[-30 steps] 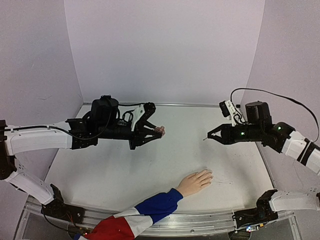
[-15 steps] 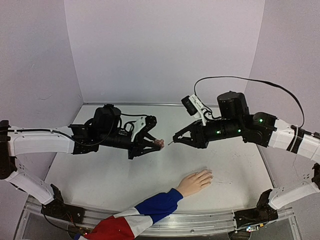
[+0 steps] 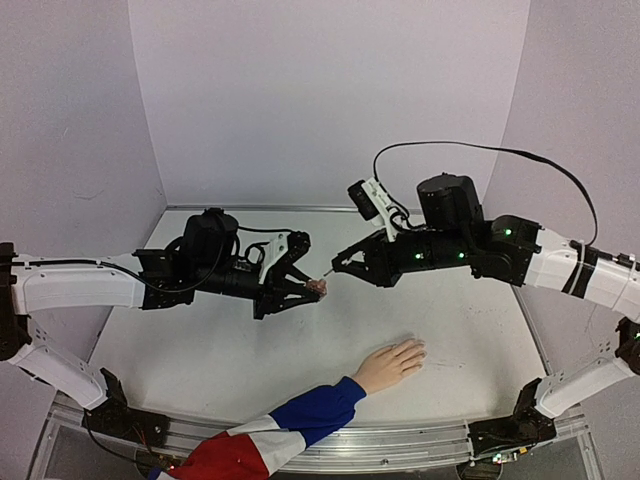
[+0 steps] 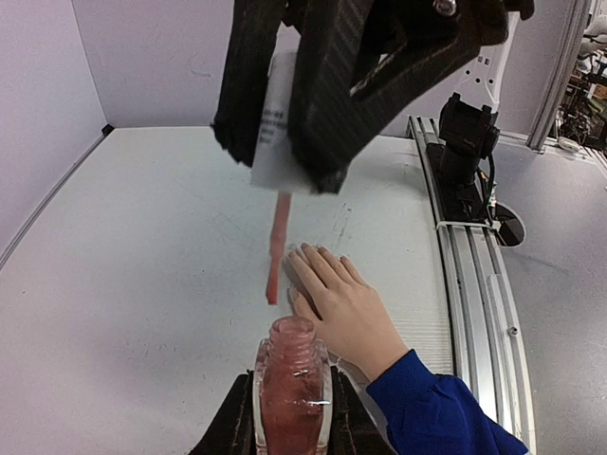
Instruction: Paint the nails
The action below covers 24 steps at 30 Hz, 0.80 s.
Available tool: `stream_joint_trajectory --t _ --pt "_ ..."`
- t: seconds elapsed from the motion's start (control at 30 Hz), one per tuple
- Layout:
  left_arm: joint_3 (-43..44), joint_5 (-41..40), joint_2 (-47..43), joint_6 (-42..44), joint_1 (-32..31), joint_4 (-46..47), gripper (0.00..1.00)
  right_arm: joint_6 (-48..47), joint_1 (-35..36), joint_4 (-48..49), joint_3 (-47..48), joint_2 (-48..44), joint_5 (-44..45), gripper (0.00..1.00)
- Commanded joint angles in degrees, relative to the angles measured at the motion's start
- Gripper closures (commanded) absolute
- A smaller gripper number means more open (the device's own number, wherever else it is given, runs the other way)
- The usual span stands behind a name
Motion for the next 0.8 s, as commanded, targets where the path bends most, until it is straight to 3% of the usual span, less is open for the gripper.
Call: stream_joint_trajectory --t 0.0,0.77 --pt "0.3 0.8 -2.2 0.8 -0.3 2.5 1.0 -1.0 0.6 0.6 1.8 0.7 1.6 1.0" --pt "0.6 0.5 -1.8 0.7 -0.3 2.5 1.0 -0.9 1.1 -0.1 1.1 0.8 0.6 1.0"
